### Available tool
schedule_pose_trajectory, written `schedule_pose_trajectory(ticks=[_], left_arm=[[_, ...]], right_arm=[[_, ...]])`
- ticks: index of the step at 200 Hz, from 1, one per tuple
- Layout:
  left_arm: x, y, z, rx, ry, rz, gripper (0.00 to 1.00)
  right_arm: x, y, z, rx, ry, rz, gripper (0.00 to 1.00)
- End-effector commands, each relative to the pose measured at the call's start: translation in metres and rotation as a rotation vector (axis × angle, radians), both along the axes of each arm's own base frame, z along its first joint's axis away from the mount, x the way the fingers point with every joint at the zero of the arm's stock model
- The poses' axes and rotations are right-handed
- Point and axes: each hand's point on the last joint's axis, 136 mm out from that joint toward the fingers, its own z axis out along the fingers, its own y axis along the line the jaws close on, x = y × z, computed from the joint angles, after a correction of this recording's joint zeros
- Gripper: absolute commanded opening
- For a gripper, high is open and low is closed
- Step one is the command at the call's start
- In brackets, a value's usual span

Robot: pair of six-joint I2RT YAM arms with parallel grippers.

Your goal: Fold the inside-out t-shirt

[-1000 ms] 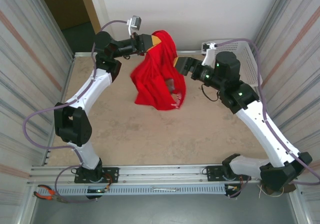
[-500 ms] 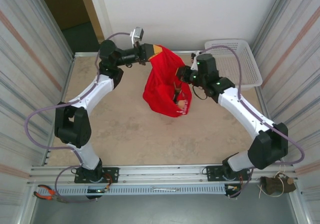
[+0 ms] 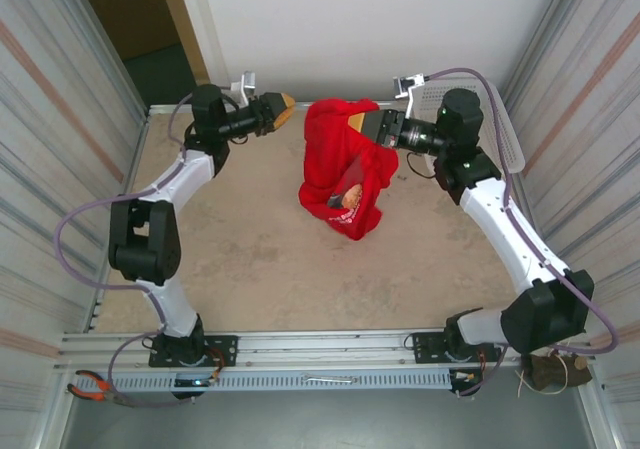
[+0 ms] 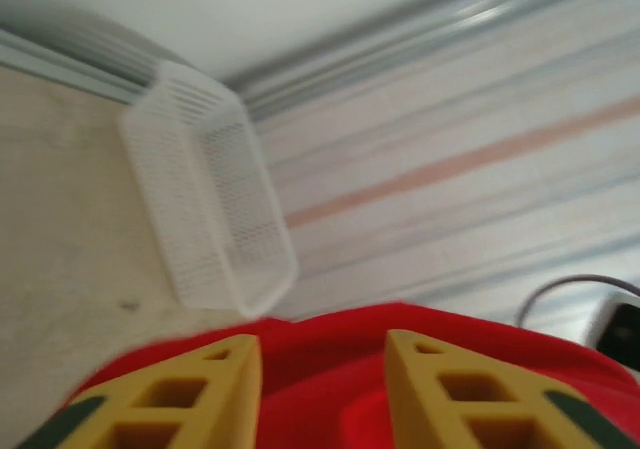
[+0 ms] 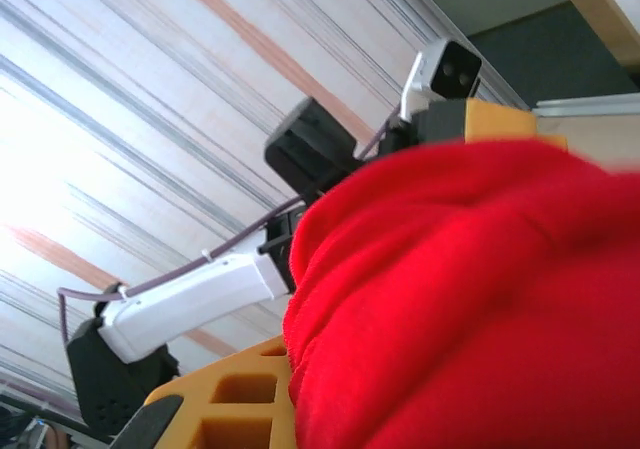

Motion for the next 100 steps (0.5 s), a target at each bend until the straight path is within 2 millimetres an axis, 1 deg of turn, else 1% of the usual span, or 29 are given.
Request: schedule_pose_trajectory(ticks=[1,6,9,15,19,28,35,40,54,62,79,100], left_arm=[[-0.014,0.018,-0.004,0.168,-0.08,0.093,0.46],[-0.022,0.023,-0.007,0.202,-0.088,0.115,0.47],[-0.028,0.025,-0.001,0.22,-0.113,0.129,0.47],[-0.04,0.029,0.002,0.258,-0.149,0.157,0.48],[-0.049,0.029,0.0,0.289,-0.164,0.17,0.49],[-0.07,0.027,0.003,0.365,-0.227,0.192,0.51],[-0.086,0.019,0.005,0.423,-0.28,0.19,0.52],[-0.098,0.008,0.004,0.463,-0.321,0.175,0.53],[-0.121,-0.016,0.004,0.519,-0.4,0.143,0.54],[-0.128,-0.029,0.004,0.525,-0.431,0.118,0.53],[-0.135,-0.054,0.001,0.565,-0.491,0.092,0.54],[-0.133,-0.078,-0.003,0.595,-0.528,0.053,0.53]], right_arm=[[0.008,-0.008,0.015,0.085,-0.028,0.018,0.0],[0.01,-0.009,0.013,0.097,-0.015,0.018,0.0],[0.011,-0.01,0.015,0.105,-0.017,0.017,0.0],[0.015,-0.01,0.012,0.112,-0.004,0.017,0.0],[0.016,-0.01,0.01,0.115,0.002,0.019,0.0],[0.018,-0.008,0.009,0.119,0.006,0.022,0.0],[0.019,-0.007,0.007,0.118,0.015,0.021,0.0],[0.02,-0.006,0.005,0.118,0.02,0.024,0.0],[0.023,-0.003,0.001,0.117,0.032,0.023,0.0],[0.024,0.0,-0.001,0.117,0.041,0.027,0.0],[0.026,0.004,-0.006,0.115,0.059,0.028,0.0],[0.027,0.008,-0.011,0.113,0.071,0.028,0.0]])
